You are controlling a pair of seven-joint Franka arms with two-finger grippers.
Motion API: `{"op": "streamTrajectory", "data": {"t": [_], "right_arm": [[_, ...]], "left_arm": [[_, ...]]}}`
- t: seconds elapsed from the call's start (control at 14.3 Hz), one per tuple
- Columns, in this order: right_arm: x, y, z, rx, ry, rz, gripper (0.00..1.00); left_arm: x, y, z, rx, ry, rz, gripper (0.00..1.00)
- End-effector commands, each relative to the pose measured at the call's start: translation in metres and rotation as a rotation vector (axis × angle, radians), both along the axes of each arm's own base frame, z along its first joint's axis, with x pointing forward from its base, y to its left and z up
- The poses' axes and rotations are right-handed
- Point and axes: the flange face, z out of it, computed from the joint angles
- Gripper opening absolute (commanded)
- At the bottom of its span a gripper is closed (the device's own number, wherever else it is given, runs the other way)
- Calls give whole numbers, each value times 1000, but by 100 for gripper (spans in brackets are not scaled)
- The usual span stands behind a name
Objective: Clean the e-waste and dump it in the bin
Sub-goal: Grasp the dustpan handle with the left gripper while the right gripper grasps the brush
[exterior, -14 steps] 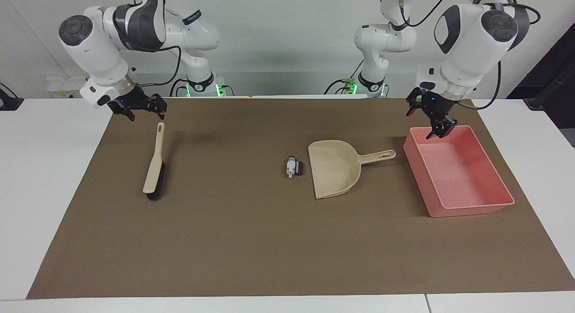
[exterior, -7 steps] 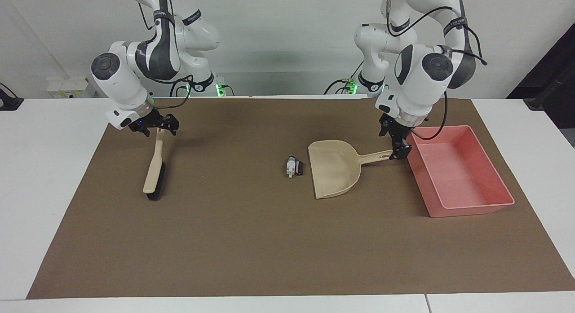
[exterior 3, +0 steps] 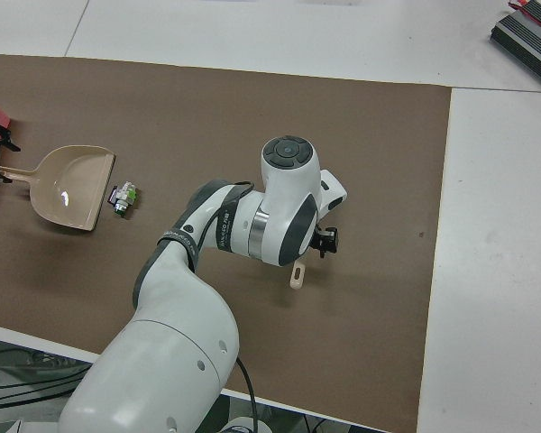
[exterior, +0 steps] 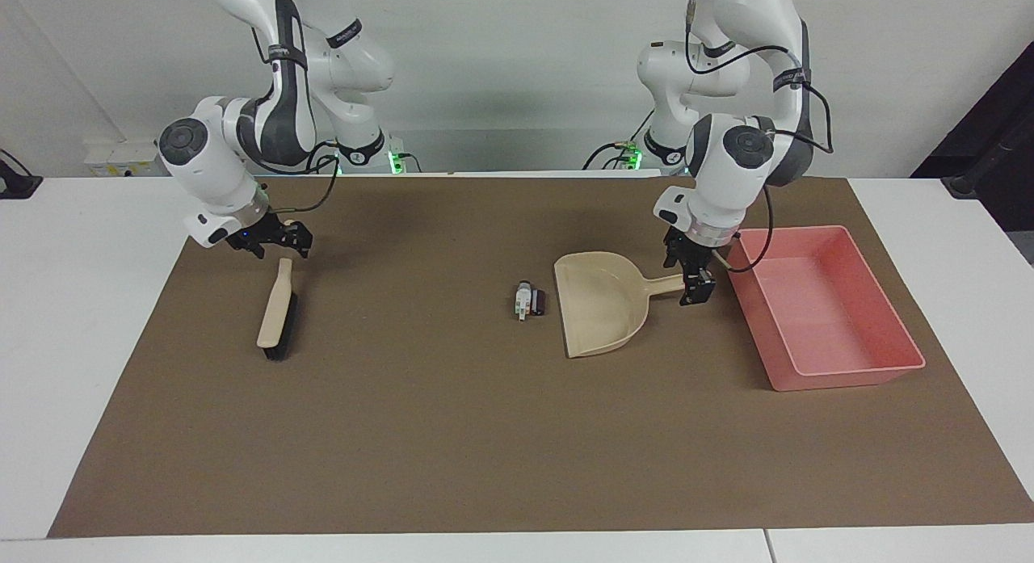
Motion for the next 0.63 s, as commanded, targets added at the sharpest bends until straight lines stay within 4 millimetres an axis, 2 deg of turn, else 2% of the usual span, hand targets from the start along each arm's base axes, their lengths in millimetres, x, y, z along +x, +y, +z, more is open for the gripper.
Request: {"op": "streamTrajectory", "data": {"t": [0.0,0.07,0.21,0.28,0.56], "right_arm": [[-8,0,-7,17,-9,9,89],[-8,0,-8,19,-6,15,88],[-9,0,-9,20,-5,23,75],[-9,0,-9,20,-5,23,74],[-10,0,-10,21,-3,25,56]], "left_arm": [[-17,-2,-7,4,-19,0,93],[-17,-2,-8,-1,-22,6,93],[-15,-3,-14,-10,-20,19,93],[-14,-2,-14,-28,-19,37,93],[-15,-3,-15,-74,-2,82,93]]}}
